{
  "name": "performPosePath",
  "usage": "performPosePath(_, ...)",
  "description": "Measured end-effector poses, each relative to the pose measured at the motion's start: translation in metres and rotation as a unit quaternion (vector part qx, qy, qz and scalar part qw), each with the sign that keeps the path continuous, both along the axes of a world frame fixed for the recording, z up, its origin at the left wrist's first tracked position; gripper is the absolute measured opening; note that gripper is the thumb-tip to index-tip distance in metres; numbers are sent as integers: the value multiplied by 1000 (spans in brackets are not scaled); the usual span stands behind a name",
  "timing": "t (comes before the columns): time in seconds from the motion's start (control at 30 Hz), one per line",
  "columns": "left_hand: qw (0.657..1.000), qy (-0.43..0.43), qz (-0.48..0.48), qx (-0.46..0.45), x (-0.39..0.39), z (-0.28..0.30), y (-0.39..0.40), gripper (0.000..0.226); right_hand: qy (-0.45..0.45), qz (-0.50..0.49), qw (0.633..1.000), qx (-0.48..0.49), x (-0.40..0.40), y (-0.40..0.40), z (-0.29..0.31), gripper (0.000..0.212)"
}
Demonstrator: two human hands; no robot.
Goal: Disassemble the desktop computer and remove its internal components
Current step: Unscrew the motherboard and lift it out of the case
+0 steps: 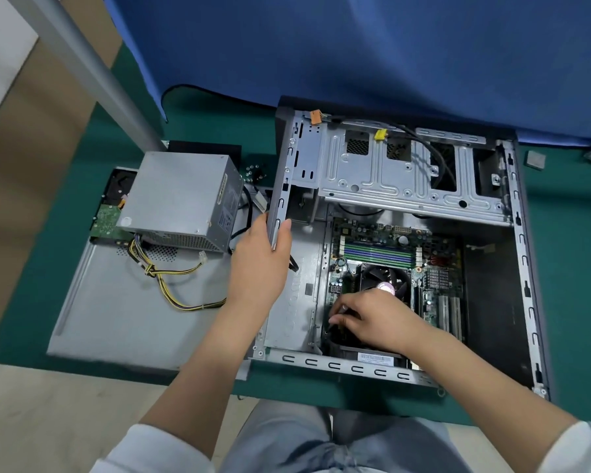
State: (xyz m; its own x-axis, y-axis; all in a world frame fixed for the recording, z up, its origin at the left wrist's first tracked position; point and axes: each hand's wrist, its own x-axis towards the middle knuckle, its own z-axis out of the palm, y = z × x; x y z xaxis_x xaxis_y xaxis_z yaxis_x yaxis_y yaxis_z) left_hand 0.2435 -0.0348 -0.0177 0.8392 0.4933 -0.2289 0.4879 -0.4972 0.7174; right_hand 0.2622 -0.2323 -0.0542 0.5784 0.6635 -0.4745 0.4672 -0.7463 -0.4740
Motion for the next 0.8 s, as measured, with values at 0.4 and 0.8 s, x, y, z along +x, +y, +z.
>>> performPosePath(0.4,1000,2,-2,-9,1,4,-1,37,-15,-40,999,-8,1,2,2,39)
performPosePath(0.8,1000,10,-9,9,2,8,-3,39,47,80,995,-27,7,11,9,20)
